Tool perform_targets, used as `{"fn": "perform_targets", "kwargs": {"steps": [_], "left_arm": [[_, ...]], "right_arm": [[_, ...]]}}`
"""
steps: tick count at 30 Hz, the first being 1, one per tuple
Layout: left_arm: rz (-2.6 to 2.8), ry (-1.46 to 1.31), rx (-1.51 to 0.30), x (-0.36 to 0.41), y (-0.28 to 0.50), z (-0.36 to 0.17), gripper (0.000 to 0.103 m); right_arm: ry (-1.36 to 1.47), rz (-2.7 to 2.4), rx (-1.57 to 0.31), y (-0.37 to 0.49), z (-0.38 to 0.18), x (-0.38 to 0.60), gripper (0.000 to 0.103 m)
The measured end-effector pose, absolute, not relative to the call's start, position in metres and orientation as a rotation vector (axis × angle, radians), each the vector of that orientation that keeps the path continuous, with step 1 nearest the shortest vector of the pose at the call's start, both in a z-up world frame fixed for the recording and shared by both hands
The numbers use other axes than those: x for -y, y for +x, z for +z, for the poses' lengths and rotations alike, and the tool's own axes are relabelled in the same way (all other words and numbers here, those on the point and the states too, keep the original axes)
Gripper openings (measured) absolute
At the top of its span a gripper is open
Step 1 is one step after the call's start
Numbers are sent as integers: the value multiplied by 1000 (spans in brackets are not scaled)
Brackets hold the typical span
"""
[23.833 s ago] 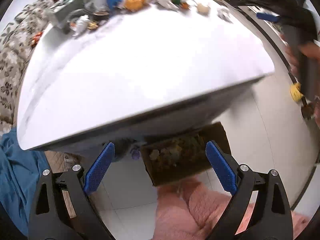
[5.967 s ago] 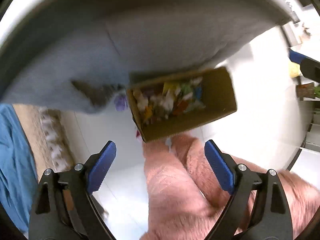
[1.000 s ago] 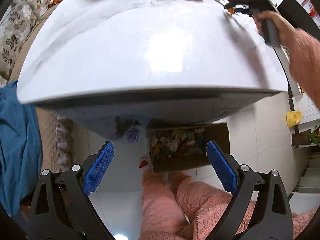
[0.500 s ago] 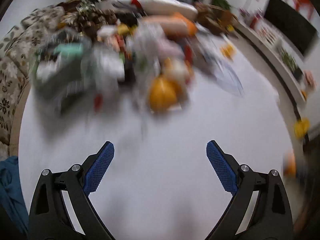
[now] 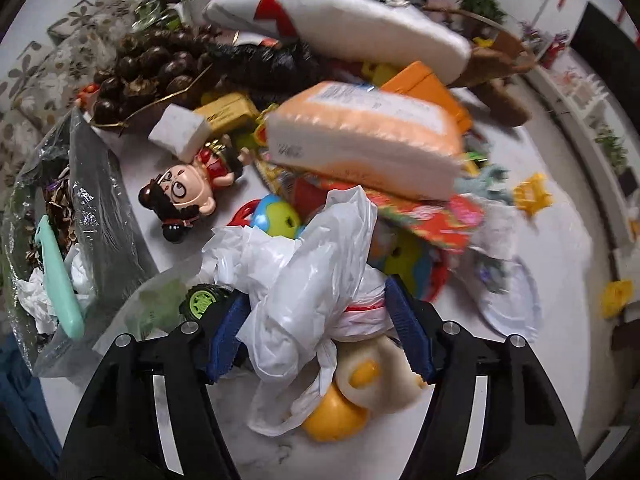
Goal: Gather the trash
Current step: 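Grasp the orange toy rocket with the right tool while the left tool grasps a white plastic bag, then drop the rocket and plastic bag into the cardboard box by opening both tools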
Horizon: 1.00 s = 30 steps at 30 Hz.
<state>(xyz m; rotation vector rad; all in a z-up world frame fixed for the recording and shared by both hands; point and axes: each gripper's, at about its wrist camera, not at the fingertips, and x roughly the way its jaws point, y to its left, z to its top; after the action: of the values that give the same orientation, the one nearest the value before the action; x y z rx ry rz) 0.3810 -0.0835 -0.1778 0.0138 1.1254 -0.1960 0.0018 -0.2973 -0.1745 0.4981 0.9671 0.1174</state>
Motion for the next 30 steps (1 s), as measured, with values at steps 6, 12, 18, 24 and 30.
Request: {"fn": "perform_targets", "kwargs": {"steps": [6,12,18,24,30], "left_arm": [[-359,-49,-997,56,311,-116,65],[-479,0,-908,32,196,-75,65],[-525,43,-993,18,92,-89,65],[-500,35,-1169,16,-1,-157,65],[-458,-49,-1434,29,-55,-288,65]], "right_arm": [[482,172,-935,6,-158,297,24],[400,272,-956,3,-146,282,24],[280,387,-1049,-19,-156,256,24],[176,443,-1205,-61,-205,242,24],[80,409,-1374,-101,-295,238,24]]}}
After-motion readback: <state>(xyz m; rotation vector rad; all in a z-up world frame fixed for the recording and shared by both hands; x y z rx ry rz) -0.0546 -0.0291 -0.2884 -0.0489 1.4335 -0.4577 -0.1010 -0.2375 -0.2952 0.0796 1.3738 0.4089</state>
